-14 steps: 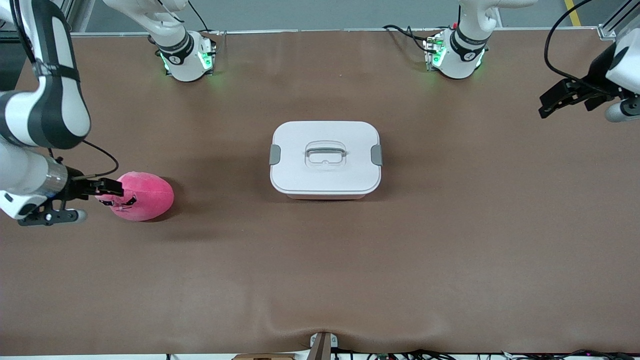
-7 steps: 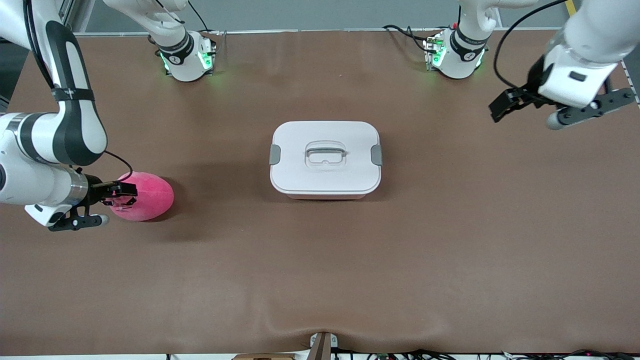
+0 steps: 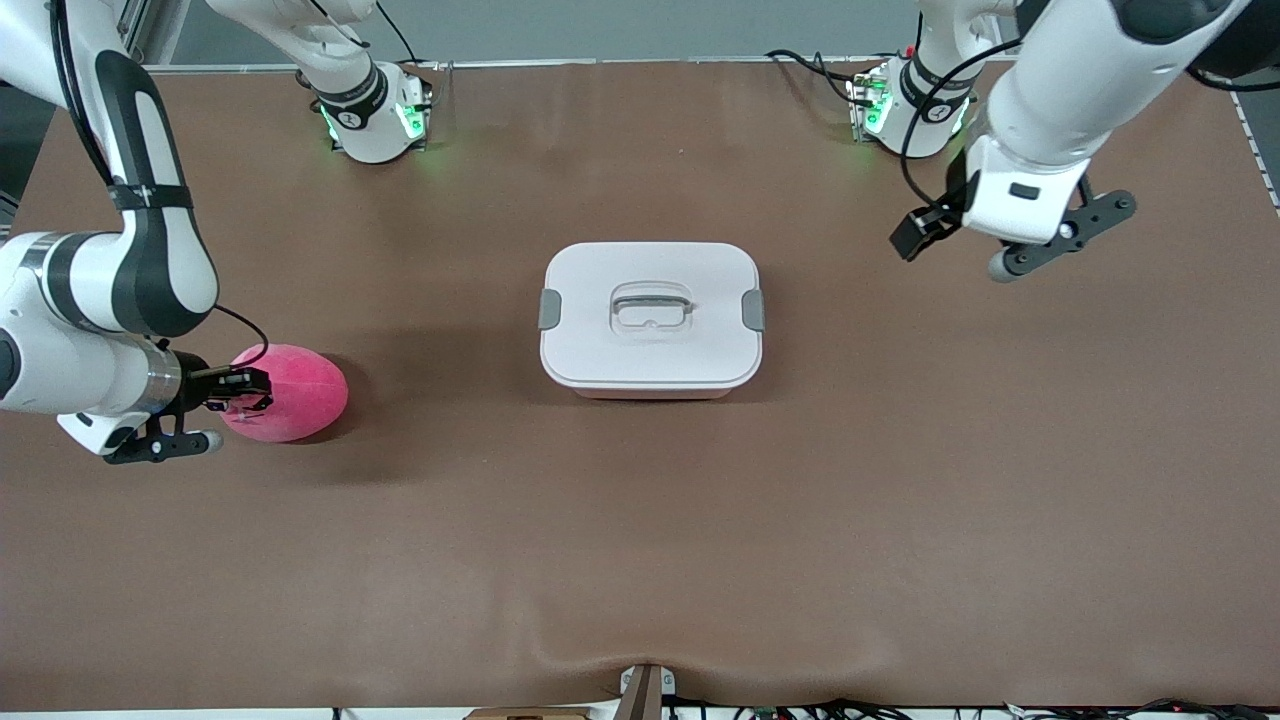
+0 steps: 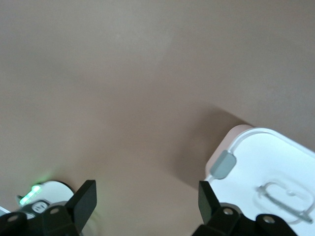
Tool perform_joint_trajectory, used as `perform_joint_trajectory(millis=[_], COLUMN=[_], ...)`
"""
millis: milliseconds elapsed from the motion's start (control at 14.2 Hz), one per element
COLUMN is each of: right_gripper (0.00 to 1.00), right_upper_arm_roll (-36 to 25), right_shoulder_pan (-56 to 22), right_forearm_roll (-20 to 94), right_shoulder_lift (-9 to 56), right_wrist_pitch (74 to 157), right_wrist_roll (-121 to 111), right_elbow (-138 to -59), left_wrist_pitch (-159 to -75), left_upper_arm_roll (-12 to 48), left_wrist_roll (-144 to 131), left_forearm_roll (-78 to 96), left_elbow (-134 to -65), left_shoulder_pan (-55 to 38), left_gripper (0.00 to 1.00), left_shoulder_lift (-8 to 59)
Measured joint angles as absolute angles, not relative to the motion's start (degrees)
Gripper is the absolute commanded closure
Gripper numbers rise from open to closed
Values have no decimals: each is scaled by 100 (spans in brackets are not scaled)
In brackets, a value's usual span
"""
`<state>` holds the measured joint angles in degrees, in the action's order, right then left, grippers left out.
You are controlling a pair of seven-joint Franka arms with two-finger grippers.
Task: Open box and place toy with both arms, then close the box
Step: 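Grasp the plush with the right gripper while the left gripper reaches the lid handle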
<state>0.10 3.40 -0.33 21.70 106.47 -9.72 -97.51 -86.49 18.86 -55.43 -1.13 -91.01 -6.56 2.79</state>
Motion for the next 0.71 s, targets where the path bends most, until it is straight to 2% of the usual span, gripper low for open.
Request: perform_joint_trajectory(millis=[71,353,424,706], right_gripper=[79,92,100,100], right_upper_arm_roll=[6,7,6,-16], right_shoulder_pan=[341,342,343,365], right_forearm_roll=[-34,-37,-37,-39], right_shoulder_lift=[2173,2232,2247,2252], right_wrist_pitch=[10647,10648,10650,10611], right_wrist_roll=[-972,-1072,-1124,-1205], right_elbow=[-9752,-9755,-9755,-9713], left_wrist_pitch=[-8717,-9144,-9218,-9476], left_upper_arm_roll=[2021,2513,2546,2570], left_wrist_roll=[-5887,-7198,-7493,-8827], left_forearm_roll=[-113,-113,-113,-113], left_elbow=[-9104,-9163,-9170,-9177], left_shoulder_pan=[-658,-721,-806,-1317], left_gripper=[17,19,22,27], left_shoulder_lift=[353,694,780,1114])
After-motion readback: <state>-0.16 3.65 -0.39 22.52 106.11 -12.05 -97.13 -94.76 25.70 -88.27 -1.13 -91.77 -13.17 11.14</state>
